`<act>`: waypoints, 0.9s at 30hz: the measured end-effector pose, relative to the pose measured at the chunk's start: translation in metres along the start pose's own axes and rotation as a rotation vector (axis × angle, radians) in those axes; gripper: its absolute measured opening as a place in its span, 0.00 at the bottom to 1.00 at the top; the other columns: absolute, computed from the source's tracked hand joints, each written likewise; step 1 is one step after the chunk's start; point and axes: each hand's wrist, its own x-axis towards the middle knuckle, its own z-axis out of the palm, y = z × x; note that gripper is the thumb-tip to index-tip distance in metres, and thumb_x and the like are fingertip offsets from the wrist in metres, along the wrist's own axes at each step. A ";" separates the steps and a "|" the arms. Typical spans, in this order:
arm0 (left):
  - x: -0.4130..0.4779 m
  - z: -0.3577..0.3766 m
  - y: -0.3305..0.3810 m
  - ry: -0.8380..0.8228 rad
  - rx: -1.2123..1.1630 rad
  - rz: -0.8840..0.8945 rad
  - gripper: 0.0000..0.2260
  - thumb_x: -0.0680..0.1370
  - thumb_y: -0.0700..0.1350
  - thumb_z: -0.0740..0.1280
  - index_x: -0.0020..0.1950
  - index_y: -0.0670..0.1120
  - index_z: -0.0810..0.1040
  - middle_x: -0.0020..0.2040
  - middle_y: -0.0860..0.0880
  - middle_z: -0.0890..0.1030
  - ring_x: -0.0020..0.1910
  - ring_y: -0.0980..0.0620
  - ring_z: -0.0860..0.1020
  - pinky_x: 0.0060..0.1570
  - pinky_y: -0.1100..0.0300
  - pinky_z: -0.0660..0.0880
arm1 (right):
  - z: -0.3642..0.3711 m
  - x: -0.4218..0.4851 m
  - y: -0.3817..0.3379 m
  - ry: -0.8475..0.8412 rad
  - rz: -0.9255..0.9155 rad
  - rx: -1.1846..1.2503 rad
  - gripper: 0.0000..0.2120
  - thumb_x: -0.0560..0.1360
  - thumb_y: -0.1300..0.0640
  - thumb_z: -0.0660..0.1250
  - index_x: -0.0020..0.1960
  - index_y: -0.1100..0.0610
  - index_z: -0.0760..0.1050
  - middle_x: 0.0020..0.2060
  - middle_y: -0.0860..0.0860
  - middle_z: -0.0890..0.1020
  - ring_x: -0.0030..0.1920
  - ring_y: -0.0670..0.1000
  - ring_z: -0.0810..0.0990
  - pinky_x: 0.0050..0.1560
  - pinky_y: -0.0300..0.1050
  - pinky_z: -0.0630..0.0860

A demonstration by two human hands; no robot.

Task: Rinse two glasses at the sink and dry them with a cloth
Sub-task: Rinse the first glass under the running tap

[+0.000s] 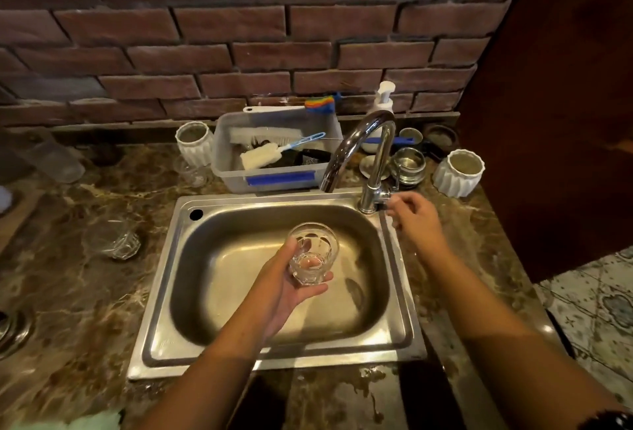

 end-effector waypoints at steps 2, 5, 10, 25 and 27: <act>0.008 -0.001 0.002 -0.006 -0.010 -0.010 0.28 0.75 0.58 0.62 0.70 0.44 0.74 0.63 0.38 0.82 0.61 0.32 0.80 0.60 0.43 0.78 | 0.005 0.030 0.009 0.133 0.082 -0.009 0.05 0.78 0.51 0.65 0.50 0.51 0.78 0.47 0.52 0.84 0.51 0.54 0.82 0.55 0.56 0.80; 0.021 -0.002 0.004 0.013 -0.018 -0.043 0.29 0.75 0.59 0.62 0.71 0.43 0.74 0.63 0.38 0.82 0.61 0.33 0.81 0.58 0.44 0.79 | 0.018 0.065 0.012 0.227 0.138 0.001 0.12 0.81 0.49 0.62 0.55 0.56 0.77 0.48 0.53 0.81 0.50 0.54 0.79 0.48 0.47 0.73; 0.040 -0.006 0.007 0.021 0.069 -0.065 0.30 0.75 0.61 0.63 0.70 0.43 0.74 0.63 0.39 0.82 0.62 0.34 0.80 0.62 0.43 0.76 | 0.035 0.107 0.020 0.251 0.124 -0.004 0.20 0.83 0.47 0.56 0.53 0.62 0.77 0.45 0.54 0.78 0.48 0.53 0.75 0.46 0.44 0.68; 0.058 0.006 0.015 0.030 0.144 -0.034 0.31 0.75 0.62 0.60 0.72 0.44 0.73 0.65 0.40 0.81 0.63 0.35 0.80 0.62 0.45 0.77 | 0.057 0.132 0.038 0.384 0.111 -0.052 0.27 0.85 0.46 0.49 0.46 0.63 0.79 0.38 0.53 0.79 0.40 0.52 0.76 0.43 0.43 0.65; 0.058 0.008 0.014 0.038 0.108 -0.044 0.32 0.75 0.62 0.60 0.73 0.44 0.72 0.65 0.39 0.81 0.63 0.35 0.80 0.61 0.46 0.79 | 0.059 0.132 0.039 0.421 0.112 -0.056 0.29 0.84 0.44 0.49 0.46 0.64 0.79 0.41 0.56 0.81 0.43 0.55 0.78 0.44 0.45 0.68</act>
